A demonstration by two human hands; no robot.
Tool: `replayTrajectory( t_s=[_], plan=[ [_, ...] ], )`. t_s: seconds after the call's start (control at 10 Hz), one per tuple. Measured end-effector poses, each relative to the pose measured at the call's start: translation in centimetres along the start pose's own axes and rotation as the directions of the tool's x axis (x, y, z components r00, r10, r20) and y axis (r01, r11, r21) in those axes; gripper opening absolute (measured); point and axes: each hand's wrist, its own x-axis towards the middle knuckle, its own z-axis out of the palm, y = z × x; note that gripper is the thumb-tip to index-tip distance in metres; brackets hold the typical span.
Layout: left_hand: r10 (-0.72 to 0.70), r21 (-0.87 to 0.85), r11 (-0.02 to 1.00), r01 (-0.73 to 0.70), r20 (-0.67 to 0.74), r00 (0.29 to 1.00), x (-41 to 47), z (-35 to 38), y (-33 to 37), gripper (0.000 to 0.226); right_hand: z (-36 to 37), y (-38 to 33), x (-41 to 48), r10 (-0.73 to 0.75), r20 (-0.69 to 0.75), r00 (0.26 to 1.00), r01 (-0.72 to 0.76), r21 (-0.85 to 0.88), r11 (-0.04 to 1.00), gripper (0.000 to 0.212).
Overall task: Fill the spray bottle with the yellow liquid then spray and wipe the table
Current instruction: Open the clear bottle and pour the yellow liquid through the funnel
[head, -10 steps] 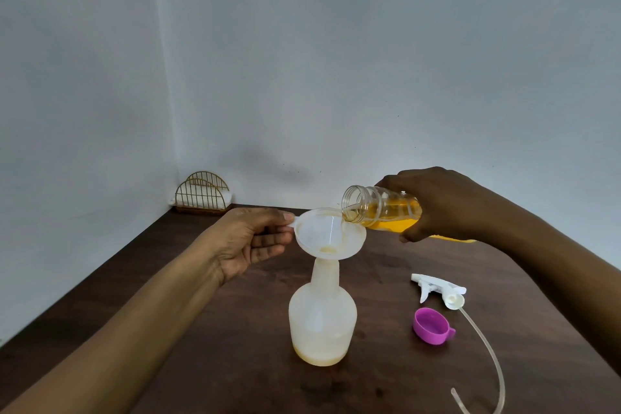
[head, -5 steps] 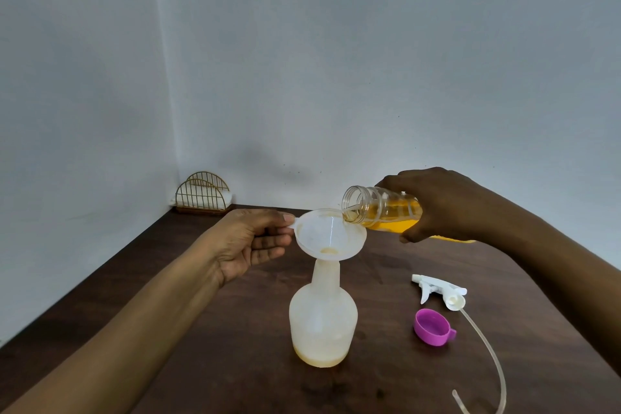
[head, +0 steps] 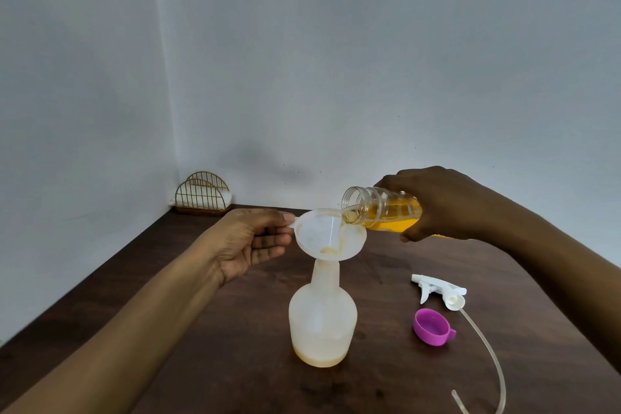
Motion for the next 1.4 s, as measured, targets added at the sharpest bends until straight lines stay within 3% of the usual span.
replayTrajectory(
  t_s=[1.4],
  plan=[
    [0.009,0.009,1.000,-0.009,-0.010,1.000,0.00,0.14,0.05,0.005,-0.19,-0.01,-0.15,-0.009,0.001,1.000,0.009,-0.012,1.000,0.073]
  ],
)
